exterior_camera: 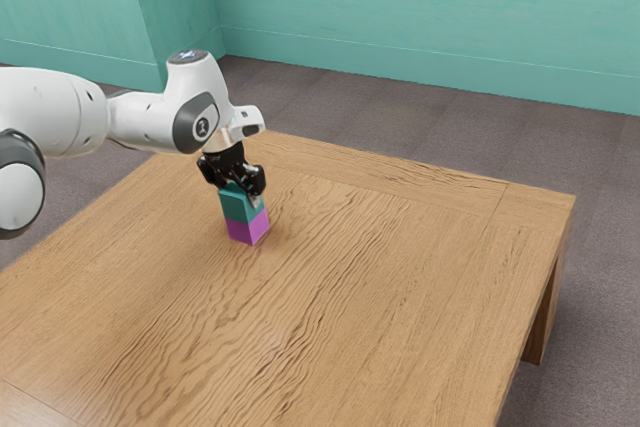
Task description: Pick up the blue block with one arm, and put the blue block on the table with one arm
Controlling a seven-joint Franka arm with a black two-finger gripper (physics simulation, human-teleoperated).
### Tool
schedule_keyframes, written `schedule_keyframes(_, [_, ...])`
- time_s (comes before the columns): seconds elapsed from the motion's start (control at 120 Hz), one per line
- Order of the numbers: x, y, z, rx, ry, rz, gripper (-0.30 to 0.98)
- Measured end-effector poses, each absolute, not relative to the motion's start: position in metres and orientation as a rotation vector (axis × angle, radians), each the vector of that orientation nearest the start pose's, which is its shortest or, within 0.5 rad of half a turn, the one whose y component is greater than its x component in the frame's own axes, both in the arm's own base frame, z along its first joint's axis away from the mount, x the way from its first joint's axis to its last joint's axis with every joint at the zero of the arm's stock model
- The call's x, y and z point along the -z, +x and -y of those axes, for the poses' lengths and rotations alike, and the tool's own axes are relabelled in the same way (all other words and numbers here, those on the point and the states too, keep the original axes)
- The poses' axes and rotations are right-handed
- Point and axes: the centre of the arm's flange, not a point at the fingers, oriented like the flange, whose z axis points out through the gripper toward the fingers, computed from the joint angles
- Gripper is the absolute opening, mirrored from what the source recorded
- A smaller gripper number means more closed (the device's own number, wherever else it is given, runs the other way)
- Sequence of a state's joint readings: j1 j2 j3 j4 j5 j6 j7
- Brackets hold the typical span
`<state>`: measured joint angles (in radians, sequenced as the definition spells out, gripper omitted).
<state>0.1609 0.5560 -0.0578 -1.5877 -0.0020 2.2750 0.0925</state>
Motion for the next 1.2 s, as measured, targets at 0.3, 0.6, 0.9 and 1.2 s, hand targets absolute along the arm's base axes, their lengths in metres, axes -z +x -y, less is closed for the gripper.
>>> schedule_keyframes(0.3, [-0.380,0.651,-0.129,0.249,-3.098,0.192,0.34])
schedule_keyframes(0.6, [-0.319,0.628,-0.199,0.093,-3.105,0.412,0.35])
schedule_keyframes(0.9, [-0.290,0.632,-0.208,0.059,-3.136,0.502,0.36])
schedule_keyframes(1.2, [-0.343,0.625,-0.195,0.174,-3.148,0.518,0.59])
